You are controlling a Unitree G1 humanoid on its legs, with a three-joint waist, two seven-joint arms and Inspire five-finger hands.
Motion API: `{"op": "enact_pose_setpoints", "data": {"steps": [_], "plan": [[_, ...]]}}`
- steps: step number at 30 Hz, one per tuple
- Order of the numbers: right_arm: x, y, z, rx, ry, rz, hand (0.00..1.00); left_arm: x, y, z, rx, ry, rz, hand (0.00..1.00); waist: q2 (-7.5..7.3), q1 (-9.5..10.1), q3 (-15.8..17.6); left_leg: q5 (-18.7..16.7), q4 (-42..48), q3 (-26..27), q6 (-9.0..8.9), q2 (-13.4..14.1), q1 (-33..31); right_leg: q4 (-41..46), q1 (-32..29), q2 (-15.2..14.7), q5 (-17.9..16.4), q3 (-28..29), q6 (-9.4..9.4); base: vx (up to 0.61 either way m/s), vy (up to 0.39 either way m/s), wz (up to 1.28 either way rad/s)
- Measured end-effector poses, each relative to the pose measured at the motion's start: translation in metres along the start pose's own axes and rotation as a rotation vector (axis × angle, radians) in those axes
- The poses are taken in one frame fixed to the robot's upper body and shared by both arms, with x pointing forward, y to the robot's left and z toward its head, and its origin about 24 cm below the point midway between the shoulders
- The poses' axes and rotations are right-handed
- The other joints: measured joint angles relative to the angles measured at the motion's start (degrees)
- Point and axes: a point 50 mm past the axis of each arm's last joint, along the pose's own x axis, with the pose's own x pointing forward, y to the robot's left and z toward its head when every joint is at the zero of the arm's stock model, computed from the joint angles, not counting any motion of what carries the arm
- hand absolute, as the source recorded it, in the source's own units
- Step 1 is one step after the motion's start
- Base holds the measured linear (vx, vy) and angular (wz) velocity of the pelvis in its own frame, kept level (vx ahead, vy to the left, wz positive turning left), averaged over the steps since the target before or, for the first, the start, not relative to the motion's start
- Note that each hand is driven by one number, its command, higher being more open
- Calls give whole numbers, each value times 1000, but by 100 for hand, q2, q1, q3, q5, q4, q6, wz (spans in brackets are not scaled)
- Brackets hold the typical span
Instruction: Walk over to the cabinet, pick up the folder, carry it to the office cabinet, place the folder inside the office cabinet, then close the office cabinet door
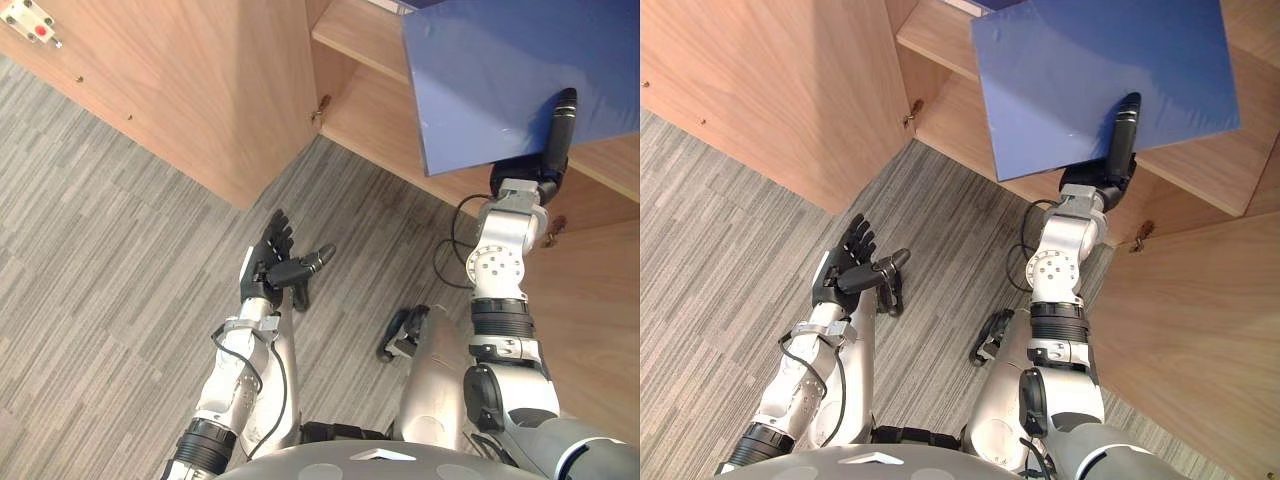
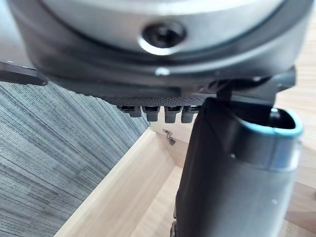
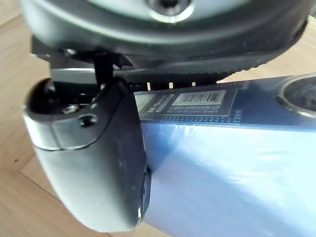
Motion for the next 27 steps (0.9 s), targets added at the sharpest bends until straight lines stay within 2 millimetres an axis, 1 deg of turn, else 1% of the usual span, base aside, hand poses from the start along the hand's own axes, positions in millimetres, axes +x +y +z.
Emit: {"op": "enact_pose_setpoints", "data": {"steps": [3,9,15,17,19,21,27], "plan": [[-1,2,1,4,-4,10,0,0,1,0,4,0,0,100,2,2,-1,-109,176,91,108,45,-78,-58,-64,-10,179,75,85,25,169,-17],[-2,14,0,22,-3,52,0,2,-1,3,2,-10,-5,100,7,6,-4,-211,280,187,241,40,-133,-140,-105,-31,258,162,212,47,113,-4],[-1,18,0,28,0,61,0,3,-2,3,-7,-16,-2,100,36,-2,-20,-246,331,227,270,52,-133,-134,-135,-25,265,213,227,26,48,-4],[-1,18,0,28,-1,60,0,3,-3,3,-16,-16,-1,100,93,-20,-52,-257,337,241,273,56,-133,-138,-147,-20,270,217,236,2,38,-4],[-1,18,0,28,-1,60,0,3,-5,3,-21,-17,-2,100,182,-63,-107,-283,359,243,269,65,-132,-140,-147,-17,271,225,237,1,47,-4],[-1,18,0,28,-1,60,0,3,-5,3,-22,-19,-2,100,220,-98,-130,-306,374,244,250,72,-130,-140,-144,-14,271,230,238,0,38,-3],[0,16,3,31,-11,52,0,4,-7,5,-24,-31,-3,100,234,-125,-138,-327,403,269,268,93,-108,-141,-139,-3,276,256,247,2,46,-3]]}}
